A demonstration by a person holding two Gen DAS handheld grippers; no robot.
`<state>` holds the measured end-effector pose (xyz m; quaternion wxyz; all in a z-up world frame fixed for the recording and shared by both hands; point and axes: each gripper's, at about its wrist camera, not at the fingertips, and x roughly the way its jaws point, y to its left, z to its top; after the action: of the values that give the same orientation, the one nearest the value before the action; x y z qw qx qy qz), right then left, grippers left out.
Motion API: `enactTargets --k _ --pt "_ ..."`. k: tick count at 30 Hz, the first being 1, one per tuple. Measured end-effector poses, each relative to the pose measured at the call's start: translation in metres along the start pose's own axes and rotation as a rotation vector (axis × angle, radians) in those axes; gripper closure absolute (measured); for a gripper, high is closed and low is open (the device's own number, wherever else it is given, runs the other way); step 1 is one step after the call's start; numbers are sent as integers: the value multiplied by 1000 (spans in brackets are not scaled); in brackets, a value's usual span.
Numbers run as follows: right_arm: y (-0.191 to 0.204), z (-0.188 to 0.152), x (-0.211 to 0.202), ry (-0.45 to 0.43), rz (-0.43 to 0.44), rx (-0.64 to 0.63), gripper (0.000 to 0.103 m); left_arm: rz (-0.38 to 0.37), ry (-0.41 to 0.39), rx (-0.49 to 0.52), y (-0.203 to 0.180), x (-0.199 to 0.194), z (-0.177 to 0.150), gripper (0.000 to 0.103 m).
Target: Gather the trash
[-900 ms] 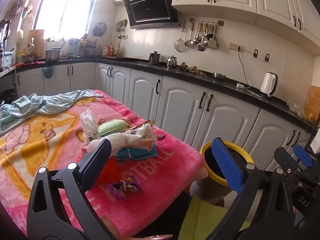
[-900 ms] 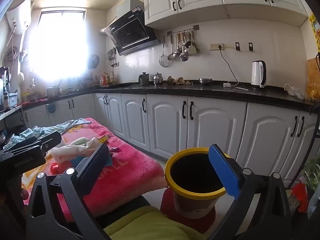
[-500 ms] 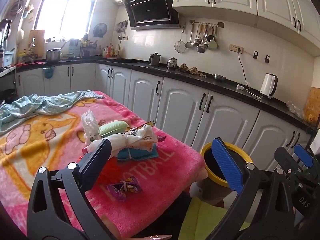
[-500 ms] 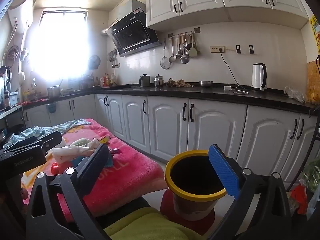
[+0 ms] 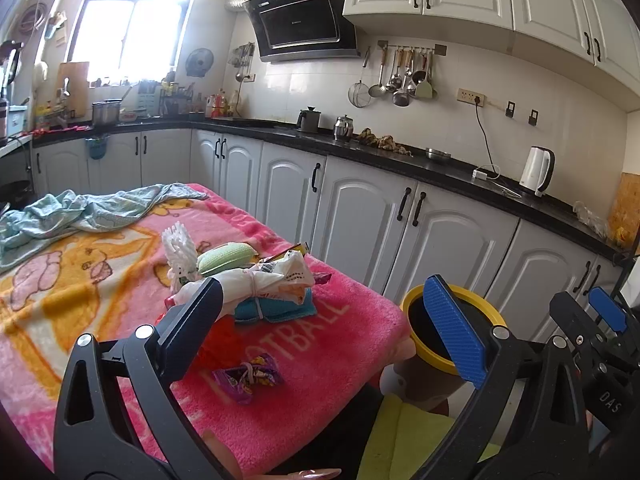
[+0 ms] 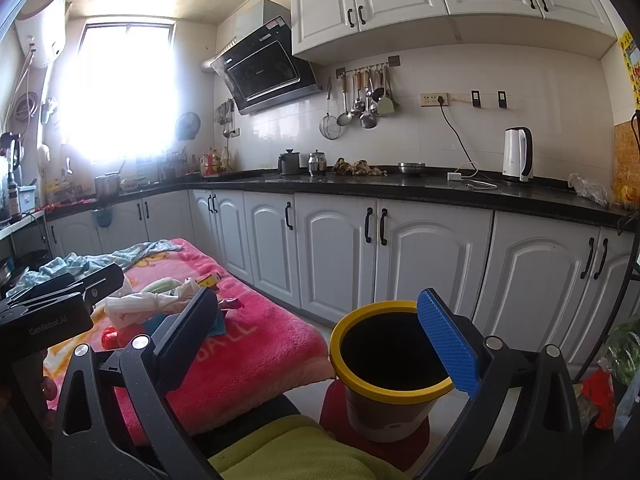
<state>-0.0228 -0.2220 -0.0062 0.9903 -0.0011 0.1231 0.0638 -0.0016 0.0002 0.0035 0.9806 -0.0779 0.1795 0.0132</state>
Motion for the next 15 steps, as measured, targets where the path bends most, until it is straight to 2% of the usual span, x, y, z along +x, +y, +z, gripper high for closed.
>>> enactTargets --k 15 --pt "1 -1 0 -1 -2 1 6 3 3 -3 3 -1 0 11"
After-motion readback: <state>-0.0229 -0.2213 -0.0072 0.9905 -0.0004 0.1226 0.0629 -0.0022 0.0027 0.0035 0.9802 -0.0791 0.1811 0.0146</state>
